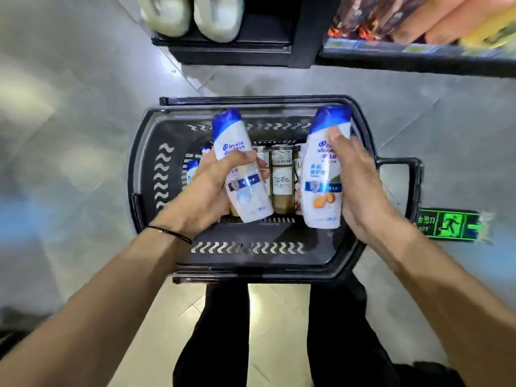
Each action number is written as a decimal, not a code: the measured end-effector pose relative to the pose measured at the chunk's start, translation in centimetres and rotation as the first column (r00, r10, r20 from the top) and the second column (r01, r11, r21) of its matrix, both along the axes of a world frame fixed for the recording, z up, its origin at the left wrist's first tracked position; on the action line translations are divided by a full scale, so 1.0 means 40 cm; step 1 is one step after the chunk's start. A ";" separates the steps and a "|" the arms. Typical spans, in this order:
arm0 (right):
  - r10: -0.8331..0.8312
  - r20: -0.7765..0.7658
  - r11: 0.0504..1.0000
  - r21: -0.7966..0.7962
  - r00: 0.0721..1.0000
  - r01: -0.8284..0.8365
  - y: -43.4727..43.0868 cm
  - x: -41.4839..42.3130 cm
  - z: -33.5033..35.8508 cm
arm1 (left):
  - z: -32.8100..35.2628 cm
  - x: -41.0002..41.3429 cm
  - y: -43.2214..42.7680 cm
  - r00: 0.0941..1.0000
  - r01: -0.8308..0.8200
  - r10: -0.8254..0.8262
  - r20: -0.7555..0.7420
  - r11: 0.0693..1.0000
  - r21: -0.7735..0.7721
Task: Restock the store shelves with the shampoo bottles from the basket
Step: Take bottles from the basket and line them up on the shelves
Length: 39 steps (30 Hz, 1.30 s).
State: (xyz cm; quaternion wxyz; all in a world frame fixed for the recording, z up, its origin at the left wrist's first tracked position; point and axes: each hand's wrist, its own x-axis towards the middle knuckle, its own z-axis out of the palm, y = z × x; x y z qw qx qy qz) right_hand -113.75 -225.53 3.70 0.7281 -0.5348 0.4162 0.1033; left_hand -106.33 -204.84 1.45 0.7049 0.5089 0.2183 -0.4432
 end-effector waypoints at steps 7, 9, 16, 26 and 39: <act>0.040 0.123 0.991 -0.130 0.992 -0.024 -0.141 0.079 0.477 | 0.487 0.077 -0.132 0.997 0.004 0.002 0.080 0.997 -0.076; 0.015 0.206 0.990 -0.143 0.978 0.015 -0.192 0.096 0.611 | 0.631 0.085 -0.192 0.985 0.002 0.005 0.170 0.999 -0.043; 0.042 0.411 0.965 -0.252 0.911 0.069 -0.343 0.129 1.047 | 1.096 0.061 -0.399 0.952 -0.026 0.050 0.301 0.996 -0.081; 0.125 0.675 0.940 -0.315 0.727 0.132 -0.507 0.126 1.609 | 1.668 0.044 -0.594 0.759 -0.035 0.108 0.642 0.992 -0.125; 0.139 0.824 0.878 -0.359 0.549 0.316 -0.556 0.082 2.041 | 2.059 0.047 -0.658 0.453 -0.012 0.168 0.875 0.983 -0.183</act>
